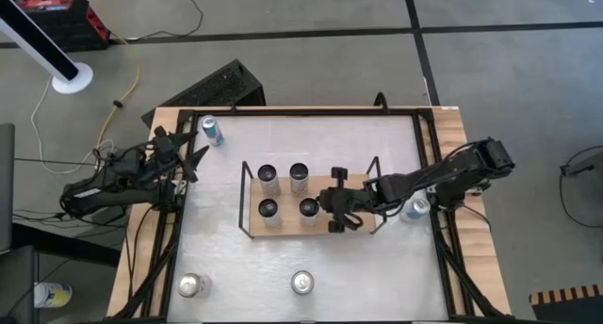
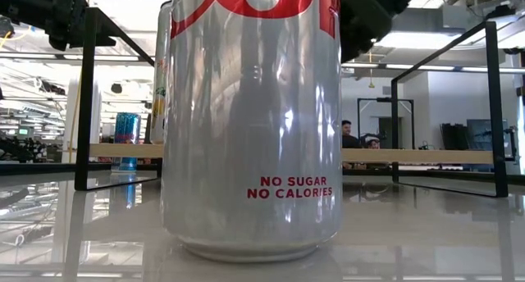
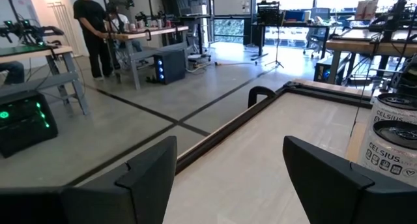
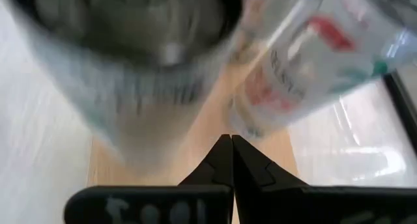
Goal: Place canned beverage on shelf
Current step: Put the white-pink soda can on the shelf aligned with the other white-pink soda can
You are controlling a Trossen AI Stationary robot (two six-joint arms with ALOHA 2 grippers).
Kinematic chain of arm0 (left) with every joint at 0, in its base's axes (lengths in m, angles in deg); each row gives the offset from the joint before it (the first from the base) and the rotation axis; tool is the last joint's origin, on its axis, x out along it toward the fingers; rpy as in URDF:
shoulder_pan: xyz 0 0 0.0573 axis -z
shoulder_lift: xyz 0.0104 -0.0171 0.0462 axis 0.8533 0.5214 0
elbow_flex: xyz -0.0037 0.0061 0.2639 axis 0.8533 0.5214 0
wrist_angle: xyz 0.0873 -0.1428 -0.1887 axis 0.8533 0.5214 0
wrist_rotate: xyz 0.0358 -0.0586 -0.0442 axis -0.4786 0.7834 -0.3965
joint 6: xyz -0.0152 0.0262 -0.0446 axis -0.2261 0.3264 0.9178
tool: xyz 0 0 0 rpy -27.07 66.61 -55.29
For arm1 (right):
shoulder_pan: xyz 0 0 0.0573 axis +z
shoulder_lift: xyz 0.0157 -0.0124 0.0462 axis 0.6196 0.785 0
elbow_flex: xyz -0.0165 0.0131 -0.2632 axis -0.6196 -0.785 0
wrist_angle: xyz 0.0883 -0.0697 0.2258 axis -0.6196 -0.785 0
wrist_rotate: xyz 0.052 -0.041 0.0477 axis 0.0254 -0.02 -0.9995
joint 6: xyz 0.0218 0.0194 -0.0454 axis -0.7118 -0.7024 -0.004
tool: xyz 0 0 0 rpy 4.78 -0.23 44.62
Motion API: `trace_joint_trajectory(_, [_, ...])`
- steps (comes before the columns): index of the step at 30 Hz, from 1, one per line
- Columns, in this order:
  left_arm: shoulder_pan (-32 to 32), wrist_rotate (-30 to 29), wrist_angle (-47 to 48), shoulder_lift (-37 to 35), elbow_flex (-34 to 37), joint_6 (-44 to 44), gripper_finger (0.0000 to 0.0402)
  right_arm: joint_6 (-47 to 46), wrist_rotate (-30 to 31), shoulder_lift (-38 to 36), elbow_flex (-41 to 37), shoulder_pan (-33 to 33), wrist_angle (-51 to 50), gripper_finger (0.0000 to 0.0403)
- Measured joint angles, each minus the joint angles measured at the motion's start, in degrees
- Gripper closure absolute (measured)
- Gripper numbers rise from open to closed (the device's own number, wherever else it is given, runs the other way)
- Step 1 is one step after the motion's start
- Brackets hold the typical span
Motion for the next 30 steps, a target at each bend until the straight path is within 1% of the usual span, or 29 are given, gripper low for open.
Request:
trace_joint_trajectory(3, [0.0,0.0,0.0,0.0,0.0,0.0,0.0136,-4.5,-0.2,-0.7,1.1,0.9,-6.7,0.0383])
trace_joint_trajectory(7, [0.0,0.0,0.0,0.0,0.0,0.0,0.0136,-7.4,-2.4,-0.8,1.9,2.9,-10.3,0.0383])
trace_joint_trajectory(10, [0.0,0.0,0.0,0.0,0.0,0.0,0.0136,-7.6,-6.0,-0.8,1.9,4.3,-9.2,0.0383])
trace_joint_trajectory(12, [0.0,0.0,0.0,0.0,0.0,0.0,0.0136,-7.6,-7.1,-0.8,1.9,5.0,-8.2,0.0383])
trace_joint_trajectory(16, [0.0,0.0,0.0,0.0,0.0,0.0,0.0136,-6.8,-6.9,-0.7,1.9,5.4,-6.2,0.0383])
trace_joint_trajectory(30, [0.0,0.0,0.0,0.0,0.0,0.0,0.0136,-3.6,-7.3,-0.7,1.9,2.6,-2.7,0.0383])
